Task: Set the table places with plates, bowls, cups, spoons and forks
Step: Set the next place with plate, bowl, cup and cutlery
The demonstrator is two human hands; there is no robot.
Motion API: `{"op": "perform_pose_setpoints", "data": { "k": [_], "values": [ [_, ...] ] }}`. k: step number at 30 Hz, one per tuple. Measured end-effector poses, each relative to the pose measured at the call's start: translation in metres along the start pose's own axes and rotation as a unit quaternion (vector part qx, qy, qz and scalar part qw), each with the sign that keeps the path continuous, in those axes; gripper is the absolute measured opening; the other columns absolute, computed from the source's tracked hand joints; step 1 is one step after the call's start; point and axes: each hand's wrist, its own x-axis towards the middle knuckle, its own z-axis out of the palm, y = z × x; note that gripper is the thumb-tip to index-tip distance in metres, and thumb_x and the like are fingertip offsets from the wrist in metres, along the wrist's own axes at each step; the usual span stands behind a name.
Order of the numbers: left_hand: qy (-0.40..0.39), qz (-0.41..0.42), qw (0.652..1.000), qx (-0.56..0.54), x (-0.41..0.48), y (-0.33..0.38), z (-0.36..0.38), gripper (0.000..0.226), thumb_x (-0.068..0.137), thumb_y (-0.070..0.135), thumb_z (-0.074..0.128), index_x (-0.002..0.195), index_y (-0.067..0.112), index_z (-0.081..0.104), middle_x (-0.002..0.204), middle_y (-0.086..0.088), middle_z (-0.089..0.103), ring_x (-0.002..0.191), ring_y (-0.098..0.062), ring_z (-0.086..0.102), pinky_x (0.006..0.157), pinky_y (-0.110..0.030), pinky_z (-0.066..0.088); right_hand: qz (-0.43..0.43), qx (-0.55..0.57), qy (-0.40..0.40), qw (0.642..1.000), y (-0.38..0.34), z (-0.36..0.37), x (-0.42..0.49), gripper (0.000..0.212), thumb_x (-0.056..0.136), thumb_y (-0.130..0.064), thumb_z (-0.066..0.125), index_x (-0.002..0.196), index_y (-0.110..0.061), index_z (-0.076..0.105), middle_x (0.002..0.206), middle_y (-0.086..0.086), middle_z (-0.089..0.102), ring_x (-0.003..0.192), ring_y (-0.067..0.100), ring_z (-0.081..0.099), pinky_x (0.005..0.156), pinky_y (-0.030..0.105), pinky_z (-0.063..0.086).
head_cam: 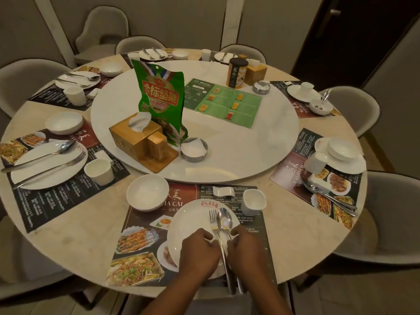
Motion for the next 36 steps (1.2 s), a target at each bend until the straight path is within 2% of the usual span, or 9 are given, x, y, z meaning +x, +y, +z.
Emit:
{"op": "perform_pose_setpoints", "data": {
  "k": [4, 7, 9, 13, 16, 21, 24, 27, 36],
  "values": [
    [0.023, 0.015, 1.000, -0.014, 0.000, 0.003, -0.009, 0.006, 0.087, 0.030, 0.064, 0.087, 0.028, 0.069, 0.080, 0.012, 0.068, 0.077, -0.005, 0.063, 0.073, -0.028, 0.054, 0.023, 0.109, -0.004, 0.994, 0.001, -0.014, 0.004, 0.010, 0.086, -0.020, 0.067, 0.089, -0.027, 0.062, 0.079, -0.009, 0.068, 0.074, 0.007, 0.062, 0.066, 0.026, 0.050],
    [-0.024, 0.002, 0.995, -0.092, 0.002, 0.006, -0.017, 0.019, 0.089, 0.038, 0.063, 0.081, 0.026, 0.074, 0.073, 0.010, 0.073, 0.071, -0.007, 0.069, 0.074, -0.035, 0.058, 0.019, 0.184, -0.022, 0.982, -0.011, -0.018, -0.001, 0.010, 0.084, -0.020, 0.073, 0.083, -0.025, 0.064, 0.074, -0.007, 0.069, 0.071, 0.006, 0.065, 0.063, 0.025, 0.050],
    [-0.057, -0.046, 0.983, -0.167, 0.004, 0.011, -0.023, 0.023, 0.089, 0.038, 0.065, 0.079, 0.020, 0.075, 0.071, 0.004, 0.075, 0.069, -0.012, 0.072, 0.072, -0.036, 0.060, 0.014, 0.209, -0.041, 0.977, -0.022, -0.011, -0.007, 0.011, 0.084, -0.018, 0.073, 0.082, -0.025, 0.065, 0.073, -0.006, 0.071, 0.069, 0.004, 0.067, 0.063, 0.025, 0.053],
    [-0.078, -0.149, 0.952, -0.257, 0.010, 0.011, -0.037, 0.008, 0.085, 0.009, 0.067, 0.083, 0.008, 0.075, 0.078, -0.009, 0.076, 0.078, -0.024, 0.074, 0.081, -0.043, 0.060, 0.008, 0.221, -0.044, 0.974, -0.036, 0.007, -0.015, 0.010, 0.082, -0.021, 0.074, 0.078, -0.028, 0.067, 0.071, -0.009, 0.072, 0.067, -0.001, 0.067, 0.066, 0.023, 0.056],
    [-0.097, -0.184, 0.939, -0.275, 0.015, 0.010, -0.046, 0.010, 0.082, 0.001, 0.065, 0.087, 0.002, 0.073, 0.080, -0.015, 0.075, 0.078, -0.029, 0.074, 0.078, -0.042, 0.060, 0.017, 0.226, -0.047, 0.973, -0.042, 0.015, -0.019, 0.007, 0.081, -0.025, 0.075, 0.079, -0.029, 0.069, 0.073, -0.010, 0.072, 0.068, -0.001, 0.067, 0.066, 0.024, 0.056],
    [-0.083, -0.148, 0.966, -0.197, 0.035, 0.005, -0.053, 0.008, 0.084, 0.005, 0.068, 0.079, 0.003, 0.073, 0.075, -0.015, 0.073, 0.071, -0.027, 0.072, 0.070, -0.040, 0.062, -0.028, 0.170, -0.015, 0.985, -0.039, 0.011, -0.020, 0.007, 0.084, -0.026, 0.071, 0.091, -0.029, 0.071, 0.081, -0.013, 0.071, 0.077, 0.001, 0.066, 0.075, 0.026, 0.055],
    [-0.064, -0.092, 0.990, -0.090, 0.053, -0.002, -0.053, 0.013, 0.082, 0.020, 0.074, 0.071, 0.012, 0.077, 0.073, -0.006, 0.073, 0.073, -0.023, 0.071, 0.073, -0.044, 0.062, -0.054, 0.028, 0.023, 0.998, -0.032, 0.004, -0.020, 0.022, 0.089, -0.030, 0.062, 0.111, -0.031, 0.064, 0.104, -0.008, 0.061, 0.094, 0.010, 0.060, 0.081, 0.025, 0.050],
    [-0.063, -0.059, 0.996, -0.008, 0.063, -0.005, -0.053, 0.017, 0.081, 0.026, 0.074, 0.069, 0.014, 0.078, 0.067, -0.002, 0.072, 0.069, -0.019, 0.070, 0.073, -0.042, 0.061, -0.062, -0.055, -0.008, 0.997, -0.028, 0.005, -0.023, 0.039, 0.091, -0.035, 0.057, 0.130, -0.033, 0.054, 0.118, -0.002, 0.053, 0.108, 0.016, 0.055, 0.087, 0.028, 0.046],
    [-0.049, -0.007, 0.994, 0.102, 0.071, -0.015, -0.052, 0.019, 0.083, 0.030, 0.071, 0.072, 0.016, 0.079, 0.064, 0.002, 0.070, 0.066, -0.012, 0.066, 0.068, -0.031, 0.057, -0.048, -0.053, 0.011, 0.997, -0.027, 0.018, -0.021, 0.041, 0.093, -0.026, 0.052, 0.134, -0.031, 0.053, 0.115, -0.002, 0.062, 0.105, 0.017, 0.059, 0.085, 0.027, 0.048]
  ]
}}
